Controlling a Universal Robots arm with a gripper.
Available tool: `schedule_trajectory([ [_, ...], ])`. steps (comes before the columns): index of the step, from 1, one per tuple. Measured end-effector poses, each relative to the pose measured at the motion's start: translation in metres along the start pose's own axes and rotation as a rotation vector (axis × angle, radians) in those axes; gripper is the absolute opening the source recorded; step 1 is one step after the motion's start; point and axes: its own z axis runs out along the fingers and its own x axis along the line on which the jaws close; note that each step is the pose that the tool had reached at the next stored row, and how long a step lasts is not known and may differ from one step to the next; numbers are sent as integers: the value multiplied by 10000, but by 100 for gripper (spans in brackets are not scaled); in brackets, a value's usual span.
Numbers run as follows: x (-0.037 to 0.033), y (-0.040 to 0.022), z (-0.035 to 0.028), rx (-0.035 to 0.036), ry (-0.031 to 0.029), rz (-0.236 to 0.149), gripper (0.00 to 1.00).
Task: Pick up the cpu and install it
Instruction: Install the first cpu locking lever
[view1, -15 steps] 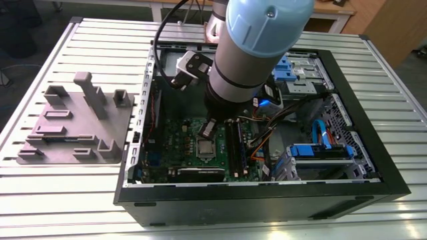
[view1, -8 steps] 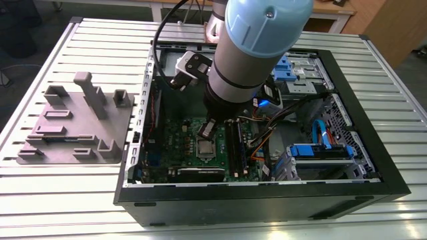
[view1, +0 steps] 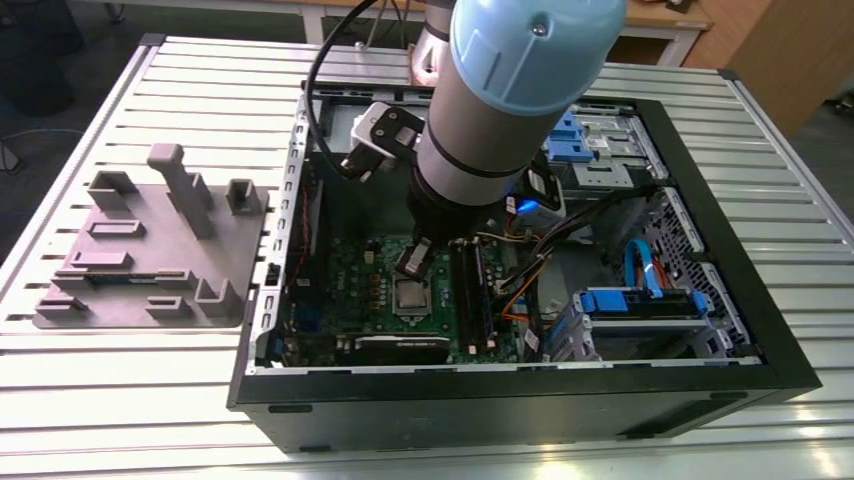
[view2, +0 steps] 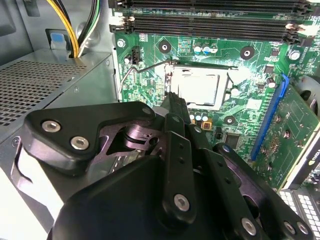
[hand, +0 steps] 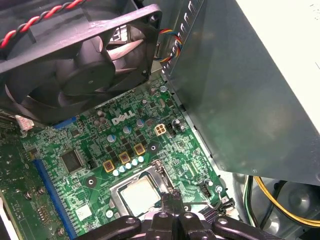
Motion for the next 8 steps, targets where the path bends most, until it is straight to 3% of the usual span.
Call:
schedule_trajectory([
  [2, -7, -12, 0, -1, -1, -1, 10],
  [8, -127, -175, -12, -21, 12, 5, 10],
])
